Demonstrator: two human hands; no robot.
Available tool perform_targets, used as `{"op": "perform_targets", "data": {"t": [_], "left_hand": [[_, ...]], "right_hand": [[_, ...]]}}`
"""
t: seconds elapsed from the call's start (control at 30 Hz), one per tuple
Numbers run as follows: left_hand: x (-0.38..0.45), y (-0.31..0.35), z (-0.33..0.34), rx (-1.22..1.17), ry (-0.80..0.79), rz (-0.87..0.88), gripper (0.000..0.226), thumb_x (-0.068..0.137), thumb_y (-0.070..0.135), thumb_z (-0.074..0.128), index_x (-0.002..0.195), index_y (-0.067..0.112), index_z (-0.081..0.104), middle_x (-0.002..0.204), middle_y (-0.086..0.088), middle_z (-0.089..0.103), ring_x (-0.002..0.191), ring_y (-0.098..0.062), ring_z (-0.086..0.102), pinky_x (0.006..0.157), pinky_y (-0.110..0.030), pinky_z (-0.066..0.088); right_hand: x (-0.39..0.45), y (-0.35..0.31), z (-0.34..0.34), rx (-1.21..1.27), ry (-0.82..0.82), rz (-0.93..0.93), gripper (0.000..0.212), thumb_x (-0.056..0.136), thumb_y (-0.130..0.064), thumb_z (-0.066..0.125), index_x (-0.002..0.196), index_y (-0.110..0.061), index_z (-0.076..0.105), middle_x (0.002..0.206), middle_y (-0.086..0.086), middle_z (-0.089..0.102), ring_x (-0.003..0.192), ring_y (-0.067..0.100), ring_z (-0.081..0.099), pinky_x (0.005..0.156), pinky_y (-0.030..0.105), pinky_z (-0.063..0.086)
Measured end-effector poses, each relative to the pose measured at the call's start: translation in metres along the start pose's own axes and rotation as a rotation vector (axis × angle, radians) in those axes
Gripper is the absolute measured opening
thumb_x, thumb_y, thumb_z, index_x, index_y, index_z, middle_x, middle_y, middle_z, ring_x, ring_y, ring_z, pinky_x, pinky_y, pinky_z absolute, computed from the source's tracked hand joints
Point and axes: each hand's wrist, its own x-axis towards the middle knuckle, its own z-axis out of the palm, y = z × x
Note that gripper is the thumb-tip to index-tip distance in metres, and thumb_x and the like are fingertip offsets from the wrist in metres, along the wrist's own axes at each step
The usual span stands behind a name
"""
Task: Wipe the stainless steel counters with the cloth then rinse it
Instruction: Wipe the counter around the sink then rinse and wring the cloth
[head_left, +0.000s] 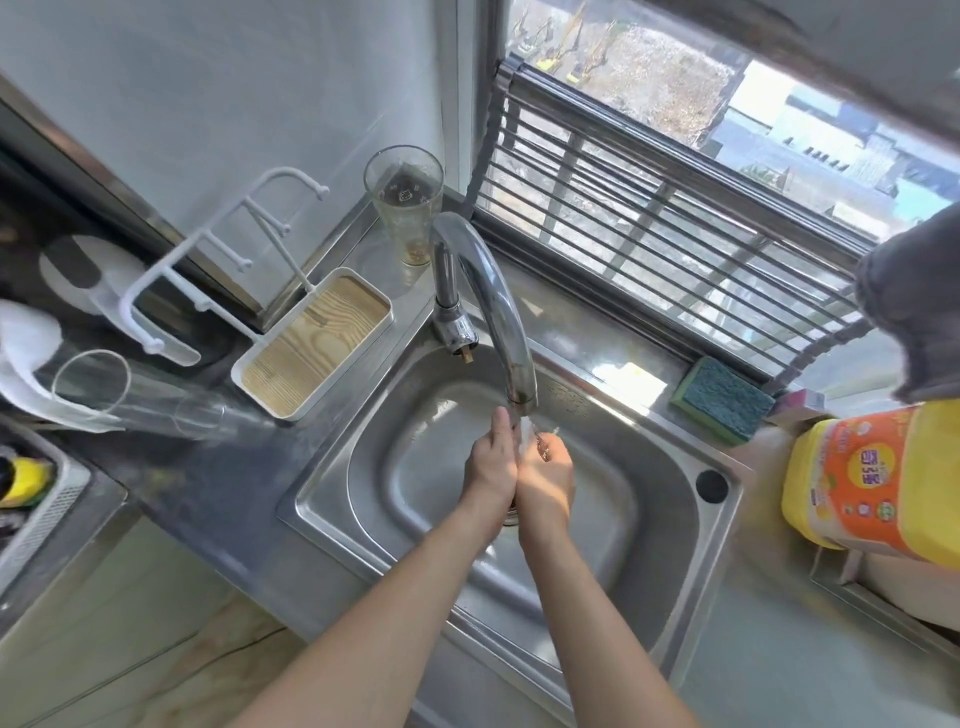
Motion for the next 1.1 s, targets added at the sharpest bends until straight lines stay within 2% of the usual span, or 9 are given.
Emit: {"op": "perform_targets", "data": {"t": [0.3, 0.4, 0.5, 0.6, 0.7, 0.8, 0.9, 1.0, 1.1], "left_hand": [[0.000, 0.004, -0.012, 0.125, -0.061, -0.007, 0.050, 0.107, 0.044, 0.046, 0.068, 0.016, 0.061, 0.050, 0.011, 0.060, 0.054, -0.010, 0.055, 0.056, -0.026, 0.043], [0.001, 0.000, -0.019, 0.111, -0.072, -0.024, 0.031, 0.108, 0.036, 0.045, 0.087, 0.018, 0.058, 0.071, 0.002, 0.066, 0.060, -0.013, 0.060, 0.061, -0.027, 0.050], [0.009, -0.010, -0.037, 0.046, -0.036, -0.118, 0.019, 0.107, 0.038, 0.048, 0.102, 0.022, 0.056, 0.108, -0.012, 0.072, 0.093, -0.029, 0.071, 0.090, -0.047, 0.059], [0.007, -0.010, -0.047, 0.016, -0.054, -0.216, 0.017, 0.108, 0.036, 0.048, 0.106, 0.022, 0.057, 0.114, -0.010, 0.070, 0.096, -0.029, 0.069, 0.080, -0.045, 0.060], [0.003, -0.004, -0.032, -0.064, -0.065, -0.237, 0.029, 0.109, 0.039, 0.042, 0.096, 0.023, 0.062, 0.100, -0.004, 0.073, 0.091, -0.025, 0.065, 0.074, -0.033, 0.051], [-0.001, 0.000, -0.017, -0.080, -0.076, -0.228, 0.052, 0.108, 0.051, 0.034, 0.088, 0.019, 0.070, 0.084, 0.000, 0.077, 0.083, -0.021, 0.067, 0.073, -0.028, 0.050], [-0.006, 0.002, -0.016, -0.077, -0.025, -0.192, 0.059, 0.105, 0.061, 0.031, 0.100, 0.018, 0.073, 0.093, -0.004, 0.076, 0.077, -0.018, 0.070, 0.064, -0.026, 0.053], [-0.009, 0.002, -0.013, -0.019, -0.018, -0.158, 0.062, 0.102, 0.066, 0.034, 0.098, 0.016, 0.072, 0.061, 0.003, 0.062, 0.036, -0.007, 0.048, 0.039, -0.013, 0.033], [-0.011, 0.001, -0.010, -0.023, -0.007, -0.136, 0.047, 0.103, 0.056, 0.046, 0.090, 0.015, 0.064, 0.047, 0.004, 0.046, 0.027, -0.006, 0.035, 0.035, -0.009, 0.025]], "right_hand": [[0.013, -0.012, 0.001, -0.141, 0.059, 0.150, 0.049, 0.094, -0.048, 0.065, 0.067, -0.008, 0.064, 0.079, 0.013, 0.070, 0.087, 0.038, 0.064, 0.079, 0.039, 0.050], [0.022, -0.006, -0.006, 0.051, 0.025, 0.293, 0.042, 0.096, -0.040, 0.067, 0.063, -0.014, 0.065, 0.076, 0.010, 0.069, 0.085, 0.035, 0.069, 0.086, 0.045, 0.056], [0.032, -0.001, -0.016, 0.312, -0.059, 0.401, 0.032, 0.099, -0.033, 0.064, 0.074, -0.013, 0.065, 0.076, 0.007, 0.067, 0.069, 0.028, 0.065, 0.067, 0.039, 0.056], [0.029, -0.001, -0.015, 0.311, -0.137, 0.307, 0.016, 0.097, -0.012, 0.055, 0.106, -0.010, 0.068, 0.093, 0.011, 0.071, 0.085, 0.030, 0.067, 0.069, 0.030, 0.052], [0.004, 0.007, 0.003, 0.106, -0.210, 0.121, 0.028, 0.097, -0.028, 0.053, 0.122, -0.021, 0.063, 0.107, 0.008, 0.070, 0.097, 0.024, 0.066, 0.084, 0.035, 0.055], [-0.008, 0.011, 0.013, -0.076, -0.116, -0.064, 0.037, 0.087, -0.062, 0.060, 0.101, -0.028, 0.060, 0.103, 0.003, 0.066, 0.098, 0.024, 0.065, 0.090, 0.040, 0.055], [-0.001, 0.003, 0.009, -0.079, -0.059, -0.025, 0.041, 0.085, -0.061, 0.069, 0.080, -0.023, 0.053, 0.076, 0.000, 0.065, 0.079, 0.028, 0.066, 0.075, 0.042, 0.058], [0.001, -0.004, 0.008, -0.089, -0.008, -0.015, 0.047, 0.086, -0.055, 0.073, 0.078, -0.012, 0.057, 0.071, 0.007, 0.068, 0.075, 0.031, 0.067, 0.071, 0.040, 0.054], [0.006, -0.005, 0.008, -0.110, 0.038, 0.027, 0.042, 0.093, -0.041, 0.069, 0.071, -0.009, 0.054, 0.064, 0.006, 0.063, 0.073, 0.033, 0.060, 0.068, 0.038, 0.045]]}}
